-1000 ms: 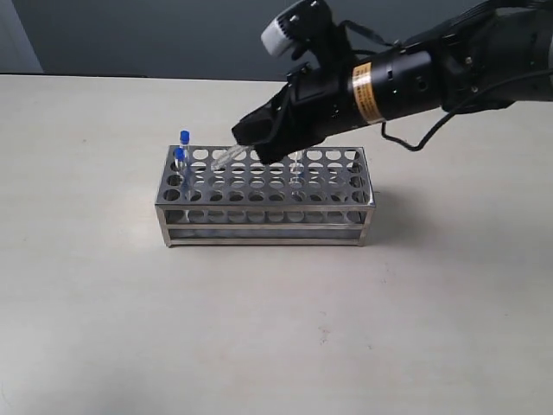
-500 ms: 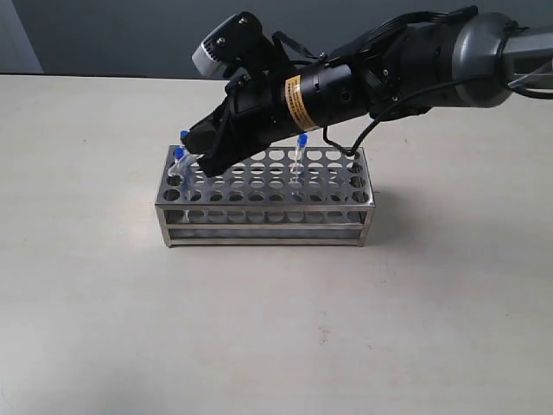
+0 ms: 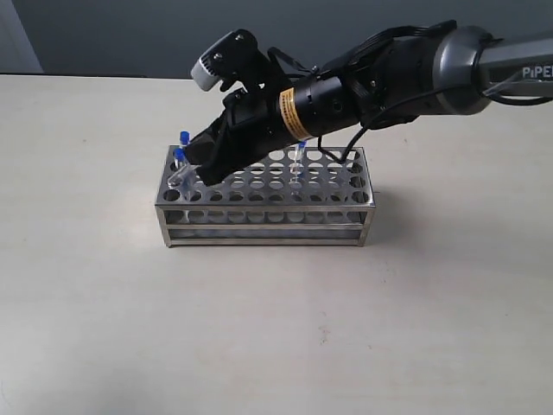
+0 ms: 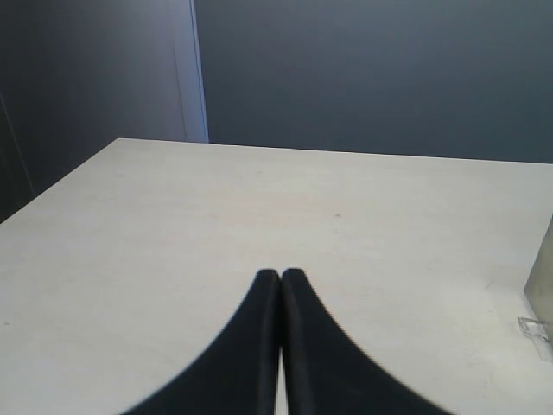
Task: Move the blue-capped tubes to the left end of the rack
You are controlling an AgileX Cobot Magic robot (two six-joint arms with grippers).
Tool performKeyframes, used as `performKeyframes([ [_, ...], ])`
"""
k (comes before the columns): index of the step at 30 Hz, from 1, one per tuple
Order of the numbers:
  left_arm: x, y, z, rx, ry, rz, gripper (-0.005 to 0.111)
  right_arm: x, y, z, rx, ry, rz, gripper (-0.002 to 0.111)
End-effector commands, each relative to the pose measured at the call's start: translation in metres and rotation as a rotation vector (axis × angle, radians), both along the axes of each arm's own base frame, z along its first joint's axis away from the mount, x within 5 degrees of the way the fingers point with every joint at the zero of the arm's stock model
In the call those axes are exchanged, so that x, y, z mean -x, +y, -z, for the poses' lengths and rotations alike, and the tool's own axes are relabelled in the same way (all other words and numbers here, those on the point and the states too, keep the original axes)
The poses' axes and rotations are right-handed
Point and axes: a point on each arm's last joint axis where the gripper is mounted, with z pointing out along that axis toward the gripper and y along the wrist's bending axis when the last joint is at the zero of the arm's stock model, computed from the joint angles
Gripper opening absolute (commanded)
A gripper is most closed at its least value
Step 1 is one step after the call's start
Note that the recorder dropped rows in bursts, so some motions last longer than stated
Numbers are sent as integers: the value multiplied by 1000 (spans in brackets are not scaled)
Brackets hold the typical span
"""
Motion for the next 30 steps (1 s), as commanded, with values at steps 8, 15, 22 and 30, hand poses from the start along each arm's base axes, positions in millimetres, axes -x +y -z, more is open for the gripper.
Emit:
performKeyframes([
  [8, 0, -1, 1, 4, 2, 8, 0, -3, 12, 13, 9, 13, -18, -1],
  [15, 0, -1, 1, 4, 2, 8, 0, -7, 16, 1, -14, -21, -28, -1],
  [22, 0, -1, 1, 4, 2, 8, 0, -5, 28, 14, 1, -8, -50, -1],
  [30, 0, -1, 1, 4, 2, 8, 0, 2, 44, 29, 32, -26, -83, -1],
])
